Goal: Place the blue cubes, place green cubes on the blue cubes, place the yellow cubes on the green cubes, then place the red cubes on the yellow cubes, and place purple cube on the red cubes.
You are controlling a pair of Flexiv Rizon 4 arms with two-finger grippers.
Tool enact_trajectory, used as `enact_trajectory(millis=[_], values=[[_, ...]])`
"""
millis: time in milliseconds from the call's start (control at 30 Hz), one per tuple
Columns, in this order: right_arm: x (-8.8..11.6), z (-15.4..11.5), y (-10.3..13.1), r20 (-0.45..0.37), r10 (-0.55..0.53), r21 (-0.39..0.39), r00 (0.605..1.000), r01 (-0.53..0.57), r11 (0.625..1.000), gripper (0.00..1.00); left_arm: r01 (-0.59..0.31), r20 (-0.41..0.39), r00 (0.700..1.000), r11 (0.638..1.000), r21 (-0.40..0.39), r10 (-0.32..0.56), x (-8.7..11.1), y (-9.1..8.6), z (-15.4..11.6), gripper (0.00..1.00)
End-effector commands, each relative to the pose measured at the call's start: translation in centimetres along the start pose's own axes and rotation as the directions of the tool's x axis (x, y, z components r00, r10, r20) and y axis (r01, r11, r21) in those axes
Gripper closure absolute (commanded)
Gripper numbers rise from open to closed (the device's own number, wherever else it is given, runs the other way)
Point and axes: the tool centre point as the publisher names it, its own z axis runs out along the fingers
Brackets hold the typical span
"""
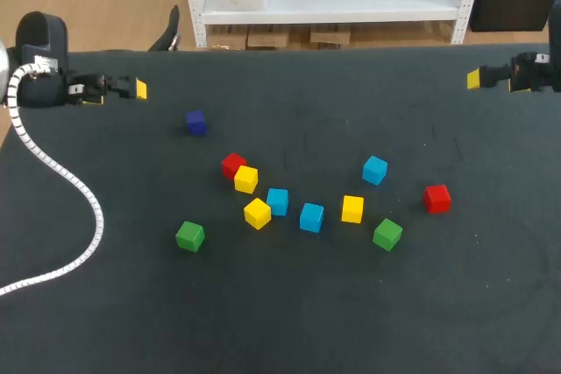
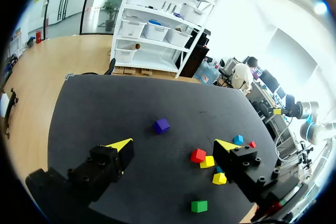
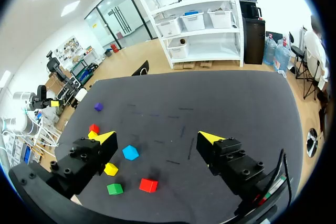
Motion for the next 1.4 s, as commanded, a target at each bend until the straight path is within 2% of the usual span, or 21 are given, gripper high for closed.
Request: enact_trajectory(millis=[33, 467, 533, 567, 600, 667, 700, 767, 800, 933, 967, 1033, 1100, 1133, 1400], values=[[0.0, 0.0, 0.1, 0.001, 0.000, 0.003, 1.000, 0.000, 1.000, 0.00, 0.001, -0.003, 1.000, 1.000, -0.007, -0.001, -0.1, -0.2, 0.0, 0.00], [0.0, 0.0, 0.1, 0.001, 0.000, 0.003, 1.000, 0.000, 1.000, 0.00, 0.001, -0.003, 1.000, 1.000, -0.007, -0.001, -0.1, -0.2, 0.0, 0.00], [0.0, 0.0, 0.1, 0.001, 0.000, 0.003, 1.000, 0.000, 1.000, 0.00, -0.119, -0.034, 0.992, 0.993, -0.002, 0.119, -0.1, 0.2, 0.1, 0.00], [0.0, 0.0, 0.1, 0.001, 0.000, 0.003, 1.000, 0.000, 1.000, 0.00, -0.203, -0.061, 0.978, 0.979, -0.018, 0.202, -0.2, 0.5, 0.1, 0.00], [0.0, 0.0, 0.1, 0.001, 0.000, 0.003, 1.000, 0.000, 1.000, 0.00, -0.305, -0.088, 0.949, 0.952, -0.004, 0.303, -0.2, 0.7, 0.1, 0.00], [0.0, 0.0, 0.1, 0.001, 0.000, 0.003, 1.000, 0.000, 1.000, 0.00, -0.454, -0.133, 0.883, 0.891, 0.004, 0.451, -0.2, 1.1, 0.1, 0.00], [0.0, 0.0, 0.1, 0.001, 0.000, 0.003, 1.000, 0.000, 1.000, 0.00, -0.541, -0.144, 0.828, 0.840, 0.046, 0.541, 0.0, 1.3, 0.1, 0.00], [0.0, 0.0, 0.1, 0.001, 0.000, 0.003, 1.000, 0.000, 1.000, 0.00, -0.660, -0.178, 0.726, 0.746, 0.090, 0.664, 0.3, 1.6, -0.1, 0.00], [0.0, 0.0, 0.1, 0.001, 0.000, 0.003, 1.000, 0.000, 1.000, 0.00, -0.706, -0.159, 0.674, 0.692, 0.148, 0.722, 0.4, 1.8, -0.3, 0.00], [0.0, 0.0, 0.1, 0.001, 0.000, 0.003, 1.000, 0.000, 1.000, 0.00, -0.799, -0.065, 0.512, 0.502, 0.332, 0.857, 0.8, 2.3, -1.4, 0.00], [0.0, 0.0, 0.1, 0.001, 0.000, 0.003, 1.000, 0.000, 1.000, 0.00, -0.819, -0.064, 0.460, 0.451, 0.354, 0.886, 0.9, 2.4, -1.6, 0.00], [0.0, 0.0, 0.1, 0.001, 0.000, 0.003, 1.000, 0.000, 1.000, 0.00, -0.827, -0.026, 0.384, 0.356, 0.435, 0.923, 1.1, 2.5, -2.0, 0.00], [0.0, 0.0, 0.1, 0.001, 0.000, 0.003, 1.000, 0.000, 1.000, 0.00, -0.845, 0.081, 0.288, 0.214, 0.490, 0.954, 1.4, 2.5, -3.1, 0.00], [0.0, 0.0, 0.1, 0.001, 0.000, 0.003, 1.000, 0.000, 1.000, 0.00, -0.847, 0.120, 0.271, 0.178, 0.501, 0.955, 1.4, 2.5, -3.6, 0.00], [0.0, 0.0, 0.1, 0.001, 0.000, 0.003, 1.000, 0.000, 1.000, 0.00, -0.847, 0.120, 0.271, 0.178, 0.501, 0.955, 1.4, 2.5, -3.6, 0.00]])
